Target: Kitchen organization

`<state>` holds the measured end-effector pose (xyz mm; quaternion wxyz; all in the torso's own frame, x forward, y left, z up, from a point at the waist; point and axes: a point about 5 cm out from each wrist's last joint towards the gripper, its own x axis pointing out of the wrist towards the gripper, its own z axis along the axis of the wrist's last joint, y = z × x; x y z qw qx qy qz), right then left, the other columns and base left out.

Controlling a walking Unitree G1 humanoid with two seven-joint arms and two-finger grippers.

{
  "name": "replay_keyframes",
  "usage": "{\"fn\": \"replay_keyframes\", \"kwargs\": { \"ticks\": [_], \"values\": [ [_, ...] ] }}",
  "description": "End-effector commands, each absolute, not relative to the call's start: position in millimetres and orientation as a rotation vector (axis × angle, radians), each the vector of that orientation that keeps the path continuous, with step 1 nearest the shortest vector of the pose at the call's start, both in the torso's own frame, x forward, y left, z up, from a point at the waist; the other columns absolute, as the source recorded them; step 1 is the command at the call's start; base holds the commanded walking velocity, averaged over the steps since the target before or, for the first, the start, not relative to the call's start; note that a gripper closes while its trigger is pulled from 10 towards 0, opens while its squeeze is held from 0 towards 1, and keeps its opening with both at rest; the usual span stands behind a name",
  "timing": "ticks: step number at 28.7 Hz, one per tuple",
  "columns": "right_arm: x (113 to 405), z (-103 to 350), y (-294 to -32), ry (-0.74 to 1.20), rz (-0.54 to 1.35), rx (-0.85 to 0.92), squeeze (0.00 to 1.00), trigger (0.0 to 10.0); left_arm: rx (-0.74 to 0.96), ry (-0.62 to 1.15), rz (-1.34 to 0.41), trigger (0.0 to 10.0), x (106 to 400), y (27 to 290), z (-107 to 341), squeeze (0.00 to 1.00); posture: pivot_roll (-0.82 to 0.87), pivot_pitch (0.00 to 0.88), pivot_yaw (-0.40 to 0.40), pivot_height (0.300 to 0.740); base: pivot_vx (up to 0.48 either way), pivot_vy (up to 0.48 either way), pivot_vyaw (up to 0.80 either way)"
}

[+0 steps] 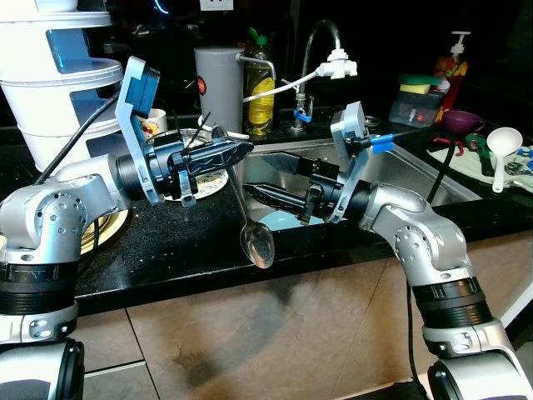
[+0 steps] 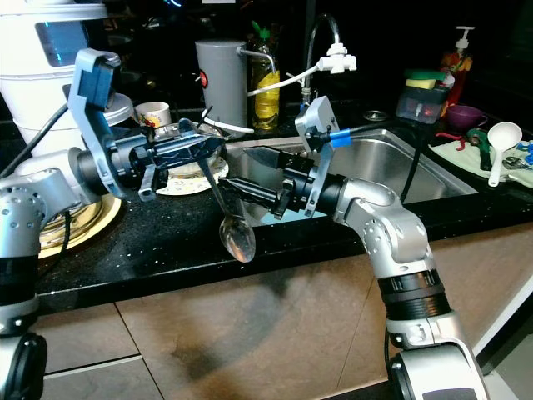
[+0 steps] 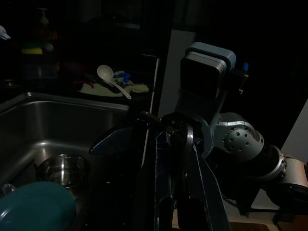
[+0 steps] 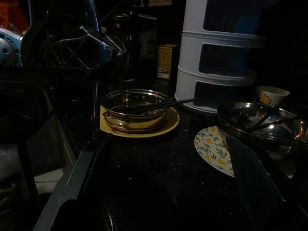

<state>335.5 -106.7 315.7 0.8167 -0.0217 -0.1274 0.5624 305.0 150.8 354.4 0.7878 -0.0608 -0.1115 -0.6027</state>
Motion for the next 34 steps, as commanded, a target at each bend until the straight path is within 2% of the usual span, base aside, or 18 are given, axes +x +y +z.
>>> {"fn": "replay_keyframes", "kwargs": {
  "ticks": [1, 21, 22, 23, 26, 34],
  "values": [
    [335.1, 319.7, -108.7, -0.286, 1.194, -0.055, 0.0, 10.0, -0.117, -0.244, -1.3, 0.0, 303.2, 151.4, 355.7, 0.0, 0.01, 0.16, -0.04, 0.74, 0.0, 0.0, 0.0],
    [335.1, 319.7, -108.7, -0.286, 1.194, -0.055, 0.0, 10.0, -0.117, -0.244, -1.3, 0.0, 303.2, 151.4, 355.7, 0.0, 0.01, 0.16, -0.04, 0.74, 0.0, 0.0, 0.0],
    [331.5, 308.2, -100.3, -0.256, 1.233, 0.005, 0.0, 10.0, -0.123, -0.251, -1.22, 10.0, 306.9, 152.4, 344.2, 0.0, 0.02, 0.0, 0.0, 0.74, 0.0, 0.0, 0.0],
    [331.5, 308.2, -100.3, -0.256, 1.233, 0.005, 0.0, 10.0, -0.123, -0.251, -1.22, 10.0, 306.9, 152.4, 344.2, 0.0, 0.02, 0.0, 0.0, 0.74, 0.0, 0.0, 0.0],
    [324.3, 293.7, -88.1, -0.215, 1.292, 0.103, 0.0, 10.0, -0.124, -0.257, -1.068, 10.0, 313.4, 156.8, 325.7, 0.0, 0.02, 0.0, 0.0, 0.74, 0.0, 0.0, 0.0],
    [323.1, 292.8, -87.3, -0.208, 1.302, 0.105, 0.0, 10.0, -0.128, -0.239, -1.079, 10.0, 310.3, 157.1, 321.9, 0.0, 0.02, 0.0, 0.0, 0.74, 0.0, 0.0, 0.0]
  ]
}}
